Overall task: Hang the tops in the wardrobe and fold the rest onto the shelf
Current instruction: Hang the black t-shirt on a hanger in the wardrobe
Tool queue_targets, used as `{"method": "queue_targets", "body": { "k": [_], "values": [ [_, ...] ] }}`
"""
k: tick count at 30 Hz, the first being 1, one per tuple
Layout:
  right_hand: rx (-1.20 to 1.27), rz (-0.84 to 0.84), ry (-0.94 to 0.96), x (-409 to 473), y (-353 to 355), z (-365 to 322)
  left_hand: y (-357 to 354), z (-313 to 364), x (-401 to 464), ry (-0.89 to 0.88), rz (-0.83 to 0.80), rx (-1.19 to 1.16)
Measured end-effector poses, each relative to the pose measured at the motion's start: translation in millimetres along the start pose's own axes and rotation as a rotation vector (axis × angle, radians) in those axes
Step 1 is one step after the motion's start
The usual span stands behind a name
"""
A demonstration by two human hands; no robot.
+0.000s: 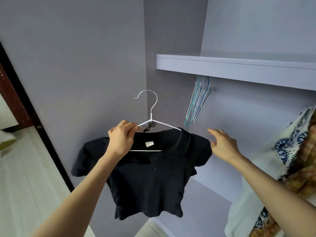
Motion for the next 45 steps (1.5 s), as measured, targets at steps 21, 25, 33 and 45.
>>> {"method": "queue_targets", "body": {
  "k": [21,25,33,45],
  "values": [
    [-0.059,0.062,-0.03,-128.9,49.0,50.2,-204.1,90.8,16.0,-0.106,-0.469,-0.243],
    [-0.109,0.119,-0.187,-137.9,59.3,59.6,-218.4,120.0,18.2,-0.177,-0.51,-0.23],
    [0.04,0.353,-0.62,-119.7,71.7,83.6,-190.0,181.6,47.7,-0.439,-0.305,-0.34],
    [0.058,0.609,-0.77,-14.6,88.9,155.2,-234.9,255.7,81.5,-0.806,-0.017,0.131]
  ]
}}
Point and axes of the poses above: each hand's wrist, its own x-axis towards the middle knuckle, its own y-axis out of the back of the hand, z = x × y, the point moved 6 cm from there along x, towards the middle knuckle, and after that the axes turned 3 degrees about -x, right-handed, at the moved point
